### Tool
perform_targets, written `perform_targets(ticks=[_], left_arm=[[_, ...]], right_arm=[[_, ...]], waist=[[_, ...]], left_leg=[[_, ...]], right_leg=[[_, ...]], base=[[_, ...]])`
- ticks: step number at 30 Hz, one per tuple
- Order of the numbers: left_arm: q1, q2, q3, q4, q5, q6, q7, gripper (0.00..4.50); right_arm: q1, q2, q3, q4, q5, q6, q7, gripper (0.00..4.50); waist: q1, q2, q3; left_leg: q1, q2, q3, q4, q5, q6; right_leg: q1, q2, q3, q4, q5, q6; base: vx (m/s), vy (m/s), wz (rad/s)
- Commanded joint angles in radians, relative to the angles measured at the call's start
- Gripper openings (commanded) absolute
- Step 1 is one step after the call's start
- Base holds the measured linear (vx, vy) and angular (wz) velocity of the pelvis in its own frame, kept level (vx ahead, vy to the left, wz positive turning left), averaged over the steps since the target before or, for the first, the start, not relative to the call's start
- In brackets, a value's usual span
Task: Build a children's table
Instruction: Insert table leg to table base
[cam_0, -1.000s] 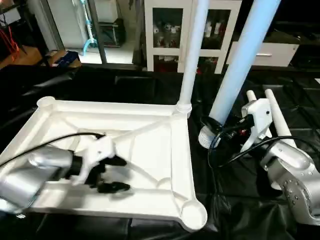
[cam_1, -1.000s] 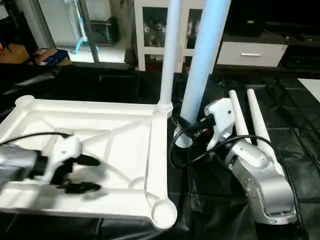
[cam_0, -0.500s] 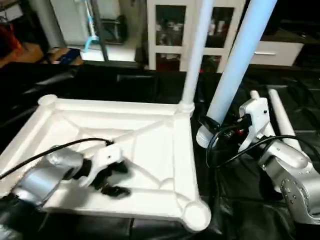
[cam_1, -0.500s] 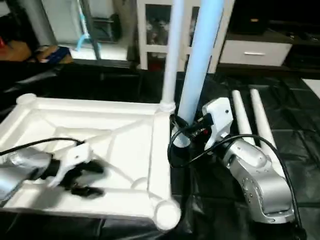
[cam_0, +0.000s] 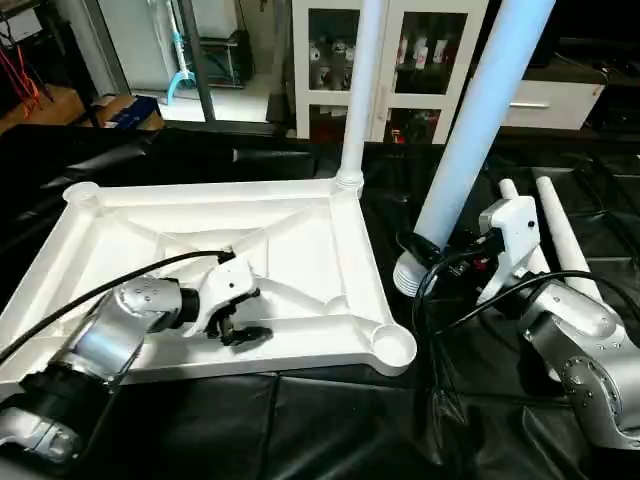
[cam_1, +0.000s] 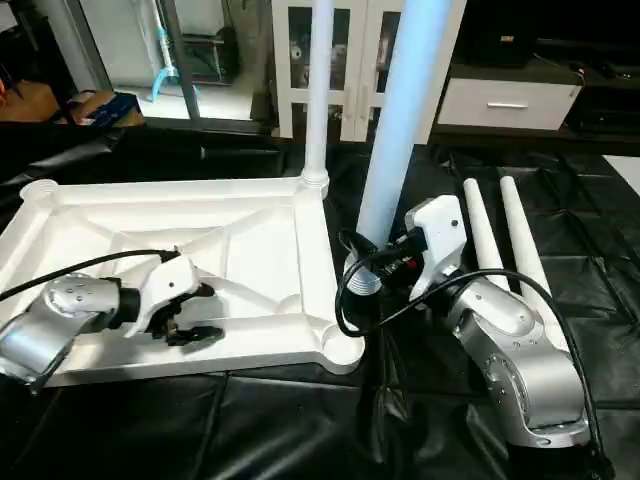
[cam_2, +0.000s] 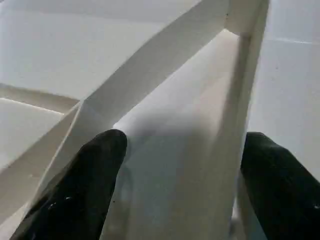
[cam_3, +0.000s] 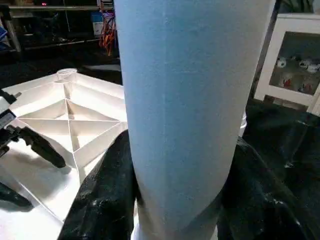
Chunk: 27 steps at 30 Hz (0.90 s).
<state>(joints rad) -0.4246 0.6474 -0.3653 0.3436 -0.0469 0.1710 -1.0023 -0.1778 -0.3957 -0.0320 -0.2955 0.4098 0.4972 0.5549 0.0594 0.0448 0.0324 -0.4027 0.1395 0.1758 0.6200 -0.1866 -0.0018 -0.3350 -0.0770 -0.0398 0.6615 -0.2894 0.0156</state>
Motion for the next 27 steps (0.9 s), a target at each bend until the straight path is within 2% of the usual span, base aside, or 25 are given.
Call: perform_targets(ticks=[1,2,4,8,11,12,13,14,16,17,18,19,20,23,27], left_arm=[[0.036,0.031,0.041,-0.114,-0.071,0.022,-0.083,3.9],[0.047,0.035,0.051,-0.145,-0.096,0.032,-0.103,3.9],[0.053,0.037,0.064,-0.169,-0.117,0.04,-0.111,3.9],[0.039,0.023,0.122,-0.219,-0.162,0.042,-0.092,3.9],[0.032,0.002,0.147,-0.318,-0.233,0.115,-0.094,3.9],[0.037,-0.01,0.144,-0.355,-0.246,0.138,-0.091,4.07],[0.037,-0.01,0.144,-0.355,-0.246,0.138,-0.091,4.24],[0.056,-0.054,0.116,-0.403,-0.237,0.14,-0.058,4.24],[0.074,-0.081,0.082,-0.414,-0.215,0.126,-0.046,4.37],[0.087,-0.096,0.058,-0.42,-0.201,0.122,-0.04,4.37],[0.092,-0.101,0.05,-0.423,-0.198,0.122,-0.038,4.45],[0.105,-0.117,0.027,-0.428,-0.183,0.123,-0.026,4.45],[0.111,-0.128,0.018,-0.432,-0.174,0.131,-0.01,4.45],[0.12,-0.128,0.001,-0.424,-0.145,0.139,0.007,4.45],[0.135,-0.114,-0.022,-0.4,-0.095,0.12,0.012,4.45]], right_arm=[[0.013,-0.001,-0.04,-0.031,0.051,0.019,0.013,1.85],[0.017,-0.001,-0.048,-0.031,0.061,0.023,0.016,1.85],[0.02,-0.003,-0.058,-0.03,0.07,0.027,0.018,1.85],[0.013,-0.001,-0.102,-0.033,0.121,0.045,0.023,1.85],[0.023,-0.016,-0.099,-0.045,0.145,0.053,0.052,1.85],[0.032,-0.023,-0.091,-0.05,0.149,0.052,0.068,1.85],[0.032,-0.023,-0.091,-0.05,0.149,0.052,0.068,1.85],[0.057,-0.033,-0.069,-0.053,0.149,0.039,0.107,1.85],[0.07,-0.033,-0.057,-0.036,0.133,0.012,0.122,1.85],[0.075,-0.031,-0.052,-0.016,0.111,-0.02,0.125,1.85],[0.076,-0.03,-0.051,-0.01,0.104,-0.032,0.125,1.85],[0.08,-0.028,-0.05,0.012,0.083,-0.071,0.131,1.85],[0.082,-0.028,-0.05,0.022,0.076,-0.091,0.139,1.85],[0.081,-0.038,-0.063,0.023,0.128,-0.05,0.177,1.85],[0.078,-0.049,-0.068,0.021,0.144,-0.043,0.193,1.85]], waist=[[0.002,-0.003,-0.051],[0.002,-0.003,-0.052],[0.001,-0.002,-0.051],[0.003,-0.006,-0.046],[0.001,-0.011,-0.045],[0.003,-0.007,-0.046],[0.003,-0.007,-0.046],[0.002,-0.009,-0.045],[0.004,-0.011,-0.044],[0.001,-0.009,-0.045],[-0.001,-0.013,-0.046],[-0.002,-0.008,-0.046],[-0.006,-0.01,-0.045],[-0.008,-0.011,-0.043],[-0.009,-0.013,-0.042]], left_leg=[[0.036,0.094,-0.045,-0.094,-0.201,-0.008],[0.033,0.096,-0.047,-0.095,-0.189,0.0],[0.038,0.093,-0.043,-0.094,-0.191,0.009],[0.037,0.093,-0.04,-0.096,-0.219,-0.003],[0.038,0.093,-0.039,-0.097,-0.209,-0.009],[0.038,0.094,-0.04,-0.095,-0.194,-0.006],[0.038,0.094,-0.04,-0.095,-0.194,-0.006],[0.037,0.096,-0.038,-0.094,-0.188,-0.001],[0.033,0.096,-0.039,-0.093,-0.174,0.011],[0.032,0.094,-0.039,-0.092,-0.163,0.014],[0.032,0.093,-0.038,-0.091,-0.159,0.016],[0.03,0.093,-0.04,-0.091,-0.153,0.016],[0.03,0.094,-0.039,-0.093,-0.162,0.015],[0.033,0.095,-0.04,-0.093,-0.181,0.023],[0.034,0.096,-0.041,-0.093,-0.171,0.035]], right_leg=[[0.004,-0.089,0.043,-0.079,0.082,-0.215],[0.005,-0.089,0.041,-0.076,0.1,-0.22],[-0.001,-0.082,0.038,-0.076,0.108,-0.231],[0.0,-0.086,0.041,-0.082,0.045,-0.234],[0.0,-0.084,0.041,-0.082,0.049,-0.236],[0.002,-0.085,0.041,-0.08,0.066,-0.238],[0.002,-0.085,0.041,-0.08,0.066,-0.238],[0.005,-0.085,0.041,-0.081,0.086,-0.238],[0.009,-0.089,0.042,-0.084,0.105,-0.237],[0.009,-0.086,0.042,-0.085,0.111,-0.23],[0.009,-0.085,0.042,-0.086,0.114,-0.227],[0.011,-0.086,0.042,-0.085,0.115,-0.224],[0.011,-0.086,0.042,-0.087,0.113,-0.224],[0.011,-0.083,0.043,-0.091,0.094,-0.231],[0.011,-0.082,0.042,-0.092,0.095,-0.23]], base=[[0.0,0.0,0.0],[0.0,0.0,0.0],[0.0,0.0,0.0],[0.0,0.0,0.0],[0.0,0.0,0.0],[0.0,0.0,0.0],[0.0,0.0,0.0],[0.0,0.0,0.0],[0.0,0.0,0.0],[0.0,0.0,0.0],[0.0,0.0,0.0],[0.0,0.0,0.0],[0.0,0.0,0.0],[0.0,0.0,0.0],[0.0,0.0,0.0]])
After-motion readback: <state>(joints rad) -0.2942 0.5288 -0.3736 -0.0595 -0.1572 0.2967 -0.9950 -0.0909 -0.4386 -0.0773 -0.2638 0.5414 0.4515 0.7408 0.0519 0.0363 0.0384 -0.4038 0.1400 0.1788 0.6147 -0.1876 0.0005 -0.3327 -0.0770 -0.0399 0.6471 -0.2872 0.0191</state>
